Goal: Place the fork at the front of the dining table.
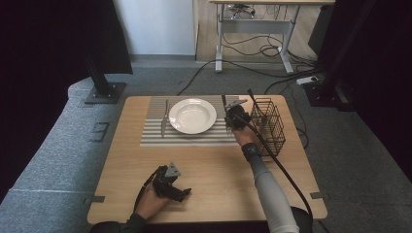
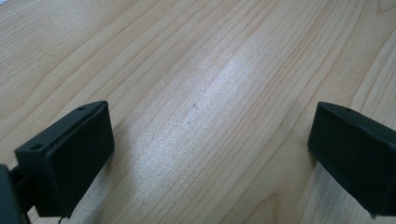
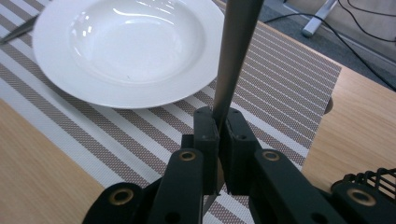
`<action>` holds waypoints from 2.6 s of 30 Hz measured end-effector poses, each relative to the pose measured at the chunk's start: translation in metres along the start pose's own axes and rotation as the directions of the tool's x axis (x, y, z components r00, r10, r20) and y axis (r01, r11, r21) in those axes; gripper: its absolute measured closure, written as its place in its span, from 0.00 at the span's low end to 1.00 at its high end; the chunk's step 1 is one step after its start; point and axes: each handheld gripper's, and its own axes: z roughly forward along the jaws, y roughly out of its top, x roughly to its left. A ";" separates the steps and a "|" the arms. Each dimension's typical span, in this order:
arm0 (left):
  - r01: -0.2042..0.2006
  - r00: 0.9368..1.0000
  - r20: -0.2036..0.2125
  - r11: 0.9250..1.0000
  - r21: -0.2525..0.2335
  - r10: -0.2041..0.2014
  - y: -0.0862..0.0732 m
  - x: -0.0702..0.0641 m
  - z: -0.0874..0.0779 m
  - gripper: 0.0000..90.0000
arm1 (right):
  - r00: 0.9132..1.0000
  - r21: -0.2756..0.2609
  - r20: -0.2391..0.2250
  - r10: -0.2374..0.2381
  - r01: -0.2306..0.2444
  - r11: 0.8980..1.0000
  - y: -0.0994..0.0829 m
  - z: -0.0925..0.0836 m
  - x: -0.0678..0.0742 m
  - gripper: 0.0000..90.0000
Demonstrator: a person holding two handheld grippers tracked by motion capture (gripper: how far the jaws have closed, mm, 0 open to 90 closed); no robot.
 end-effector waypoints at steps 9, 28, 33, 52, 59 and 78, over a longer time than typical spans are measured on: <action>-0.002 1.000 0.000 1.000 0.002 0.002 0.000 0.000 0.000 0.00 | 0.998 0.031 0.047 0.051 -0.053 0.998 -0.002 0.020 -0.008 0.95; 0.000 1.000 0.000 1.000 0.000 0.000 0.000 0.000 0.000 0.00 | 0.992 0.122 0.078 0.094 -0.104 0.987 -0.001 0.053 -0.023 0.95; 0.000 1.000 0.000 1.000 0.000 0.000 0.000 0.000 0.000 0.00 | 0.991 0.121 0.088 0.103 -0.114 0.986 -0.002 0.061 -0.025 0.95; 0.000 1.000 0.000 1.000 0.000 0.000 0.000 0.000 0.000 0.00 | 0.985 0.164 0.100 0.143 -0.158 0.974 -0.013 0.084 -0.031 0.96; 0.000 1.000 0.000 1.000 0.000 0.000 0.000 0.000 0.000 0.00 | 0.985 0.183 0.113 0.127 -0.147 0.972 -0.018 0.091 -0.029 0.96; 0.000 1.000 0.000 1.000 0.000 0.000 0.000 0.000 0.000 0.00 | 0.987 0.198 0.109 0.118 -0.138 0.971 -0.020 0.092 -0.028 0.94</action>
